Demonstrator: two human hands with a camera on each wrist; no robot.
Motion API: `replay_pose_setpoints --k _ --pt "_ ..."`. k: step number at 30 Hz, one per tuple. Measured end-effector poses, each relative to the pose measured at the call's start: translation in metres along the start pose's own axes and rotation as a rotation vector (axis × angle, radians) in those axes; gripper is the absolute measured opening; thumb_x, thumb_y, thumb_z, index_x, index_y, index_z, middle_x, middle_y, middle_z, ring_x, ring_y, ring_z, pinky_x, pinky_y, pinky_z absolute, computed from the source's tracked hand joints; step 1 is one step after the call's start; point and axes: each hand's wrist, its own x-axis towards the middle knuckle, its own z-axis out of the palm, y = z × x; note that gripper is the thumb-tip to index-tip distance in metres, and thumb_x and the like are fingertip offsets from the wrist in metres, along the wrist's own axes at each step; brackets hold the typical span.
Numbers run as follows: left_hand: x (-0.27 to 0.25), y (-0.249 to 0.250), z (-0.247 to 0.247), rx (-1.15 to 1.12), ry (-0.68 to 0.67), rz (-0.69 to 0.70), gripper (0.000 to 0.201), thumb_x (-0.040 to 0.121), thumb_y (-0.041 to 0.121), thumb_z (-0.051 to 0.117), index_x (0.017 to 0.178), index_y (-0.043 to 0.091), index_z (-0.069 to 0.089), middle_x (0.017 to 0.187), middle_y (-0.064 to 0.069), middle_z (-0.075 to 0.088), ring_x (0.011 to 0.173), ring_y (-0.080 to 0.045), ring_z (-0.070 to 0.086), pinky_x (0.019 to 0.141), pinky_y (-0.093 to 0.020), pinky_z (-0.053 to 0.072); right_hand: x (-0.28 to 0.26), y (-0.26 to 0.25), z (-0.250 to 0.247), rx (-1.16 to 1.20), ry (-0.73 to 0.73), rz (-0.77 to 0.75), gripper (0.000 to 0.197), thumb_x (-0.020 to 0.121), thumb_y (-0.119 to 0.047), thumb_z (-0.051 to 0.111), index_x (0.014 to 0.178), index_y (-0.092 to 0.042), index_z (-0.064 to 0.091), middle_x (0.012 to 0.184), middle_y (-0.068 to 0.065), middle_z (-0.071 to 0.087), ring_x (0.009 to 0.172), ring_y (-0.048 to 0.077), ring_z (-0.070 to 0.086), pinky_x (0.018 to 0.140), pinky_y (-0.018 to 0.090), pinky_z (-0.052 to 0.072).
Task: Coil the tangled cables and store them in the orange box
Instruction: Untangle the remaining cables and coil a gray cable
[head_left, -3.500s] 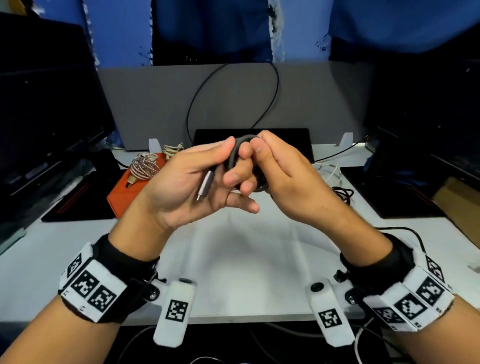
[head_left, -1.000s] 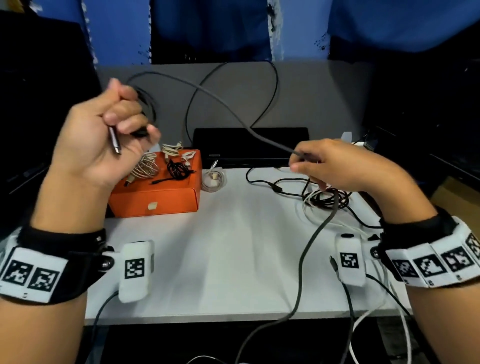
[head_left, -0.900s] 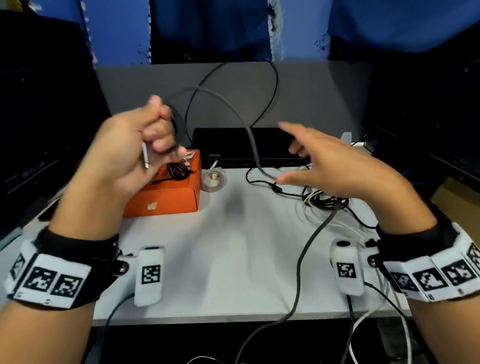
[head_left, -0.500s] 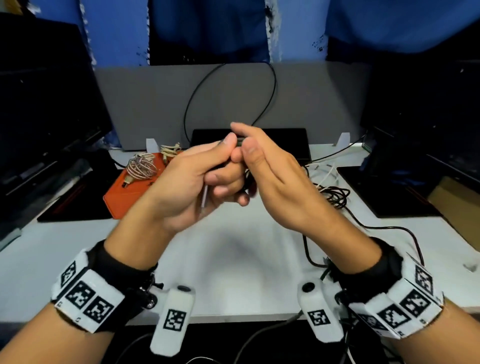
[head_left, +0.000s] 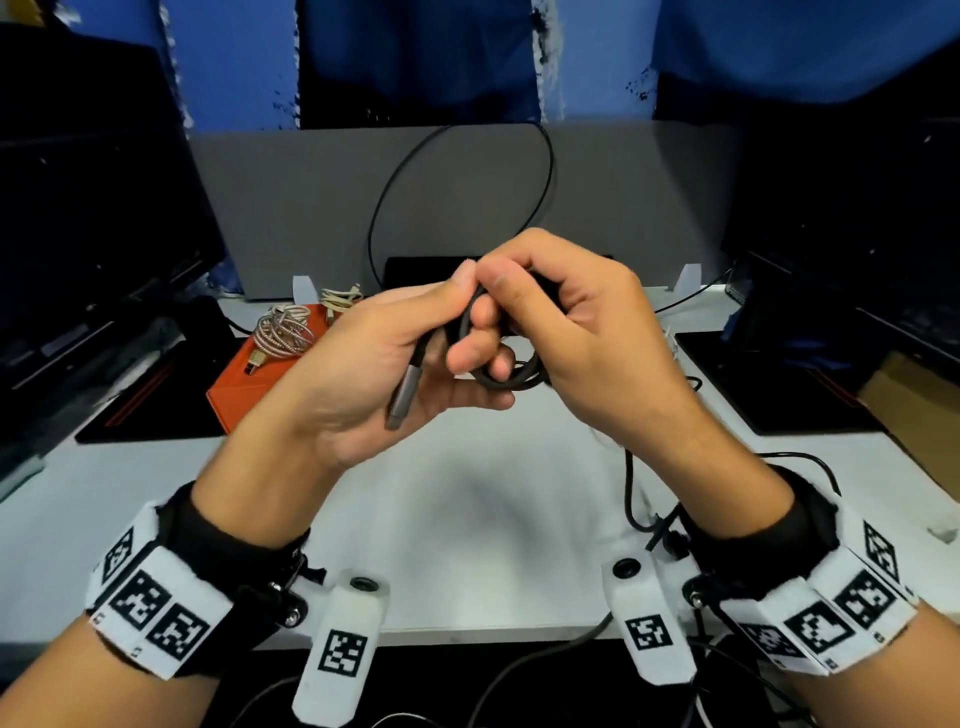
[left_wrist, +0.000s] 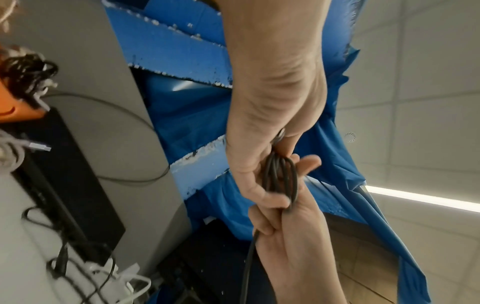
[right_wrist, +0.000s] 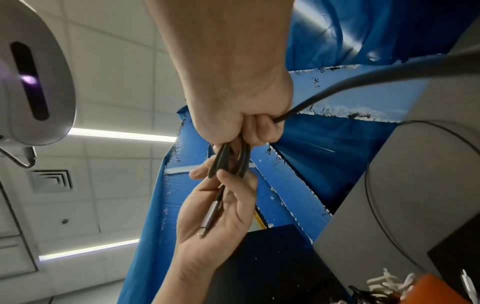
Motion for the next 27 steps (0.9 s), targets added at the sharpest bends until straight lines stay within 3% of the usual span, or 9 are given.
replay_pose_setpoints --k 3,7,10,12,15,19,21,23,27 --pt "0.005 -0.007 0.004 -0.135 0.016 0.073 0.033 0.104 0.037 0.041 0.081 0.017 0.052 0.052 0.008 0.043 0.065 -0.012 0.051 0.055 -0.027 0.053 0.0 -0.002 0.003 0.193 0.076 0.085 0.023 0.108 -0.022 0.053 0.103 -0.006 0.068 0.072 0.0 0.063 0.064 0.024 0.069 0.056 0.036 0.054" --pt "0.012 -0.015 -0.004 -0.264 -0.052 0.097 0.03 0.105 0.038 0.04 0.086 0.018 0.053 0.058 0.009 0.048 0.071 -0.01 0.055 0.046 -0.022 0.049 0.002 -0.005 0.0 0.443 0.065 0.256 0.024 0.108 -0.023 0.051 0.116 -0.011 0.07 0.067 0.002 0.05 0.05 0.006 0.056 0.041 0.017 0.024" --pt "0.01 -0.013 -0.015 -0.335 -0.26 0.016 0.026 0.104 0.032 0.045 0.095 0.014 0.062 0.069 0.004 0.057 0.087 -0.016 0.063 0.05 -0.027 0.056 0.004 -0.004 -0.004 0.474 -0.03 0.302 0.024 0.108 -0.027 0.051 0.11 -0.021 0.074 0.065 -0.004 0.045 0.058 0.014 0.051 0.043 0.024 0.022" --pt "0.009 -0.01 -0.019 -0.335 -0.35 -0.024 0.035 0.107 0.034 0.04 0.098 0.01 0.063 0.07 0.0 0.06 0.092 -0.021 0.063 0.054 -0.031 0.058 0.003 -0.006 -0.003 0.378 -0.05 0.223 0.024 0.108 -0.023 0.051 0.107 -0.019 0.075 0.066 -0.005 0.052 0.059 0.025 0.055 0.05 0.031 0.035" --pt "0.008 -0.007 -0.017 -0.286 -0.363 -0.088 0.054 0.106 0.049 0.027 0.087 0.013 0.063 0.057 0.003 0.056 0.082 -0.019 0.061 0.05 -0.031 0.056 0.001 -0.01 0.001 0.276 -0.092 0.094 0.022 0.109 -0.015 0.049 0.109 -0.007 0.069 0.077 -0.006 0.066 0.066 0.049 0.067 0.056 0.027 0.051" --pt "0.003 -0.009 -0.011 -0.193 -0.277 -0.062 0.044 0.102 0.046 0.036 0.077 0.02 0.061 0.05 0.01 0.05 0.072 -0.013 0.059 0.047 -0.025 0.051 -0.001 -0.011 0.005 0.272 -0.075 0.074 0.014 0.11 -0.02 0.046 0.104 -0.013 0.056 0.076 -0.003 0.067 0.058 0.039 0.07 0.05 0.028 0.052" --pt "0.002 -0.013 -0.008 -0.226 -0.279 -0.05 0.039 0.102 0.044 0.04 0.079 0.02 0.061 0.051 0.01 0.051 0.072 -0.012 0.058 0.045 -0.023 0.05 -0.002 -0.01 0.004 0.221 -0.031 0.096 0.018 0.111 -0.024 0.044 0.1 -0.012 0.052 0.065 -0.006 0.064 0.048 0.023 0.066 0.044 0.026 0.049" --pt "0.003 -0.017 -0.006 -0.284 -0.35 -0.045 0.035 0.104 0.039 0.043 0.089 0.015 0.064 0.058 0.007 0.058 0.074 -0.014 0.061 0.046 -0.025 0.054 -0.003 -0.01 0.004 0.108 0.004 0.081 0.029 0.112 -0.029 0.042 0.094 -0.008 0.05 0.059 -0.006 0.06 0.047 0.018 0.065 0.043 0.03 0.048" --pt "0.002 -0.021 -0.008 -0.332 -0.484 -0.024 0.033 0.108 0.028 0.043 0.114 0.002 0.062 0.072 0.001 0.066 0.073 -0.015 0.06 0.053 -0.028 0.057 -0.001 -0.01 0.003 -0.149 0.048 -0.042 0.041 0.111 -0.03 0.038 0.083 -0.005 0.052 0.065 -0.006 0.051 0.062 0.012 0.053 0.061 0.04 0.047"
